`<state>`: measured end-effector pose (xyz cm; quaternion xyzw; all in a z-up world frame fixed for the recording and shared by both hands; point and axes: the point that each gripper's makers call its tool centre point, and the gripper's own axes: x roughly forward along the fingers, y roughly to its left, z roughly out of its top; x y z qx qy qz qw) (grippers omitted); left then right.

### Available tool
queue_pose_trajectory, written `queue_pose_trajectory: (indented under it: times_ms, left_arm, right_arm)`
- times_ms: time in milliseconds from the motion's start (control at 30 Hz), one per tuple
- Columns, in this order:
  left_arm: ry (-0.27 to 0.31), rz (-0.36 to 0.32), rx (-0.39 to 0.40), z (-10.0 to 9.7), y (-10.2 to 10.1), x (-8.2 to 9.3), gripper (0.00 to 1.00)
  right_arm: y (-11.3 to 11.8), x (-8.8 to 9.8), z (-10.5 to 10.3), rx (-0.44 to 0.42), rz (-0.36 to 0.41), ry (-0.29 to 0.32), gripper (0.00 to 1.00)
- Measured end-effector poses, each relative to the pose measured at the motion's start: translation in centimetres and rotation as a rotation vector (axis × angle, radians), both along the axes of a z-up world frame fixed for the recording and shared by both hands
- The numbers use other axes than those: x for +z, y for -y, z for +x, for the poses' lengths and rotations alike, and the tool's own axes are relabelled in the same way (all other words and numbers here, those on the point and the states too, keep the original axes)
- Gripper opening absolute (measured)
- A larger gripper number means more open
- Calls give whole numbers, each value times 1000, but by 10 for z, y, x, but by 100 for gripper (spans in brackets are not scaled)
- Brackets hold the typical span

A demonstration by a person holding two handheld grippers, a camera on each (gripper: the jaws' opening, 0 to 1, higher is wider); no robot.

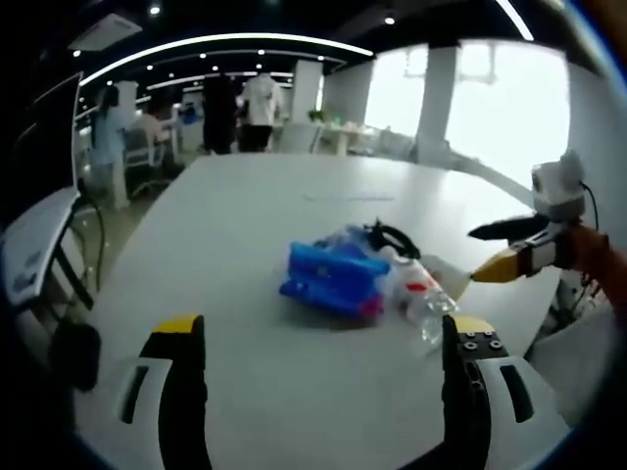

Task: Arrange the tabletop items into an orderly group along one side of the table until the central work area is clear of visible clutter.

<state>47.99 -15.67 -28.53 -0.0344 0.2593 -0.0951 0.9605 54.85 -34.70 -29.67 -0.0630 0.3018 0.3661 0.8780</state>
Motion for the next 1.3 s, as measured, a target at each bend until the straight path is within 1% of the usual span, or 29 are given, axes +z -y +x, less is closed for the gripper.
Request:
queue_pose_trajectory:
  times_ms: [133,267,367,500,600,767,933,1100,1200,1300]
  left_arm:
    - [2,-3,2,-1,-1,1,98]
    - [-2,-2,4,-1,-2,0,97]
    - [-3,-1,10,-1,-4,0,97]
    - [-4,-3,20,0,-6,0,97]
    - [-6,-3,20,0,-6,-1,97]
    - [-10,-2,25,0,-7,-1,96]
    - [-13,1,28,0,-8,-2,96]
    - [-16,1,30,0,-8,-2,96]
    - [-3,1,46,1,-11,0,95]
    - [-10,-6,44,1,-10,-1,95]
  right_arm:
    - [-10,-2,1,11,10,-9,98]
    - [-18,-7,1,28,0,-18,97]
    - [-24,-10,1,36,13,-36,97]
    - [-30,-18,2,50,4,-54,96]
    - [-34,-22,3,54,14,-73,95]
    - [-37,-30,5,57,0,-87,93]
    - [-40,-39,6,55,-5,-123,90]
    - [-43,-46,7,51,-13,-138,86]
    - [-42,-50,9,42,-30,-138,81]
    - [-43,-52,9,27,-26,-150,81]
